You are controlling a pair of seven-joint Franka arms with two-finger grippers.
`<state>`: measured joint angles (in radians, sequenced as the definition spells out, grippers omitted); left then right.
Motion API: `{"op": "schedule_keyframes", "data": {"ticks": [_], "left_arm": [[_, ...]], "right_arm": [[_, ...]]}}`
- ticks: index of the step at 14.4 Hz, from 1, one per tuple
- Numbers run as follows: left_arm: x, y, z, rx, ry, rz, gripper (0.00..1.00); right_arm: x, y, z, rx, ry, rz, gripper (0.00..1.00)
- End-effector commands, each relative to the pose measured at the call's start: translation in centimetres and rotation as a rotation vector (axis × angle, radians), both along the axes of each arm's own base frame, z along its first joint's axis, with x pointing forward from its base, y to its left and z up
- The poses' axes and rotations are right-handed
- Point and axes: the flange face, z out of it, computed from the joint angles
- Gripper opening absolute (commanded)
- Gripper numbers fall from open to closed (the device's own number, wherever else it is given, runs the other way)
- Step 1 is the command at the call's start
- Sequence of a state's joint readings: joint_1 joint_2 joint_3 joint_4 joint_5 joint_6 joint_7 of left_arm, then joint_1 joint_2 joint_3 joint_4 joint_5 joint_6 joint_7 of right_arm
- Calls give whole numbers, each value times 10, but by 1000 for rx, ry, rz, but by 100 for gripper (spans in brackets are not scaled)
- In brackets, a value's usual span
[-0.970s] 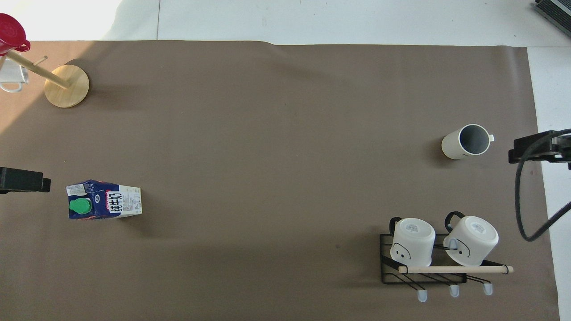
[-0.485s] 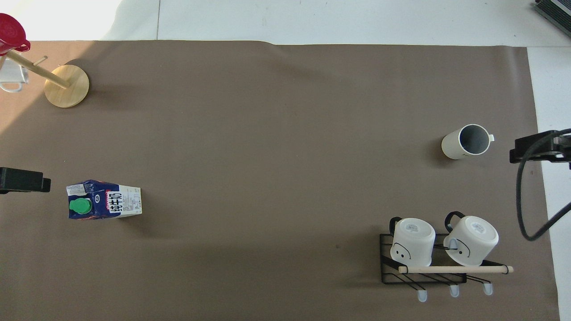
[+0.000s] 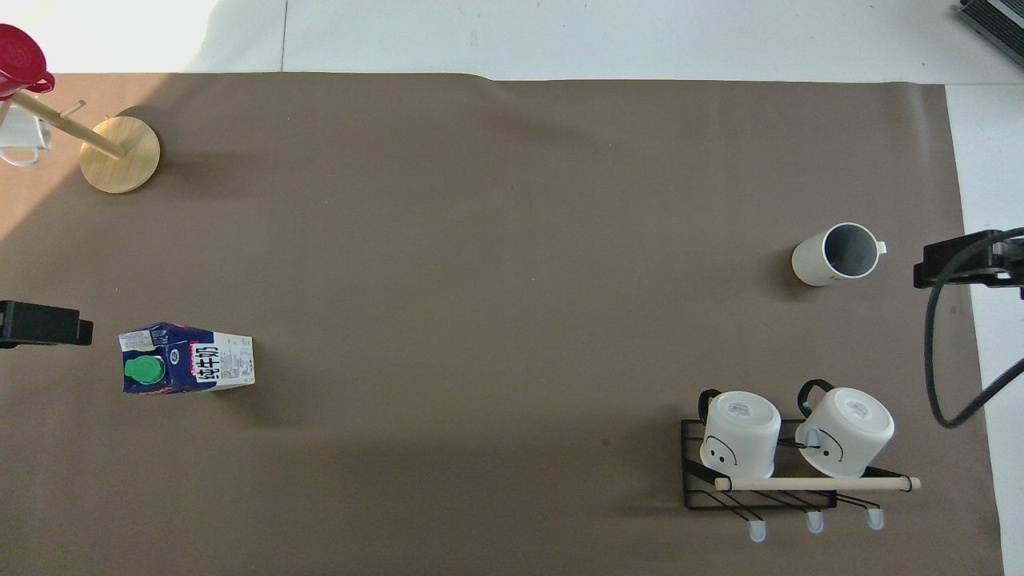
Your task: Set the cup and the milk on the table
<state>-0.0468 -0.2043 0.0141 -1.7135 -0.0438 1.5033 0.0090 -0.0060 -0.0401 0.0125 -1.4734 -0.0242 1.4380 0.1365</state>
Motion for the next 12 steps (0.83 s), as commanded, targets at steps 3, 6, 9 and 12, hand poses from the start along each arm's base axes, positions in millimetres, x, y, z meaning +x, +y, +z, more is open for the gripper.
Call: {"op": "schedule_keyframes", "data": {"ticks": [3,6,9,12], "left_arm": [[-3,4,0,1,8,4,100],[-3,4,1,0,6,6,100],[-3,4,1,0,6,4,100],[-3,3,0,1,8,3,100]], "right_arm": [[8,-2,-8,4,-12,16,100],[13,-2,-9,7,-30,17,100],[22,-2,-18,9,-41,19,100],[34,-2,-36,9,-32,26,100]]}}
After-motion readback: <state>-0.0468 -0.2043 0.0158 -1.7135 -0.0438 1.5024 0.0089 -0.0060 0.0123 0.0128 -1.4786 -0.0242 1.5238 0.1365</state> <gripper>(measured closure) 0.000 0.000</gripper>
